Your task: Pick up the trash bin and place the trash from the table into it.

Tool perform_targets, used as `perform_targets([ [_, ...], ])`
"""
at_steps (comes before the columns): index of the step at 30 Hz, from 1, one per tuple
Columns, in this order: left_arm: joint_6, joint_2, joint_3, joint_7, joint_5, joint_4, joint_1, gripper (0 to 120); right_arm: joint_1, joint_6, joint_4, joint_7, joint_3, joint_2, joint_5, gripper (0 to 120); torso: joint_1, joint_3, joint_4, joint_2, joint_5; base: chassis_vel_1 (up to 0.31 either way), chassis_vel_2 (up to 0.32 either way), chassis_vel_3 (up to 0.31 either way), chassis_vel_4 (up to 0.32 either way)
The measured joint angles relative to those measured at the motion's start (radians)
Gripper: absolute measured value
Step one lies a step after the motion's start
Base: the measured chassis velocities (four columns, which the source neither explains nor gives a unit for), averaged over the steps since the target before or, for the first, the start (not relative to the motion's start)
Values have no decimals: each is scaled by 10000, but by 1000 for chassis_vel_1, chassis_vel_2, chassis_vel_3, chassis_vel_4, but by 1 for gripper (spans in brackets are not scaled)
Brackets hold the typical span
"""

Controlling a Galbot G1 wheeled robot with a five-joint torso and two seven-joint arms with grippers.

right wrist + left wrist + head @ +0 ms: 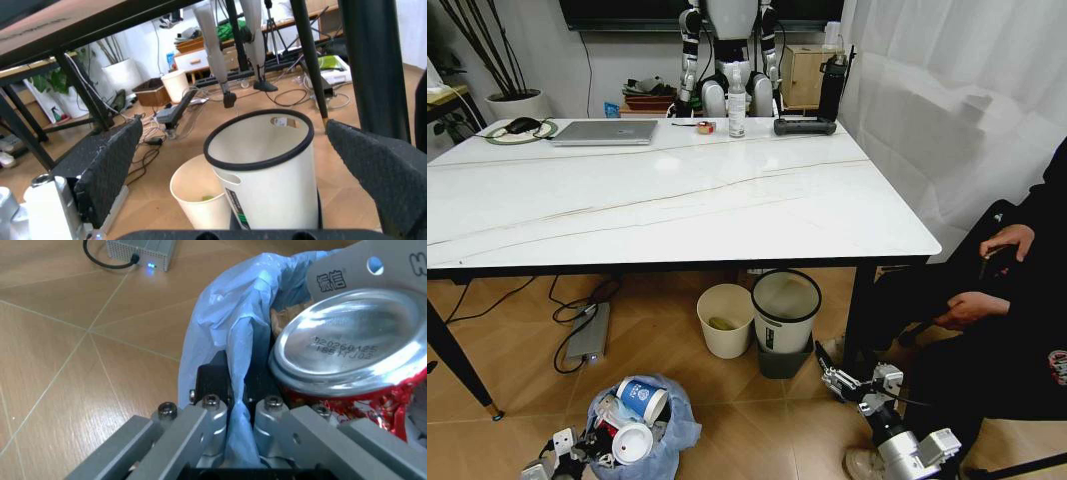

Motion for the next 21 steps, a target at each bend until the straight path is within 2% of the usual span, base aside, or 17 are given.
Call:
perform_targets([
  [8,-401,-44,39,83,111,218,-102,0,0,0,0,0,0,0,0,100,-109,-169,0,-278,-1,0,0,0,0],
  [21,-287,-56,25,161,317,462,-183,0,0,0,0,0,0,0,0,100,-127,-156,0,-282,0,0,0,0,0],
])
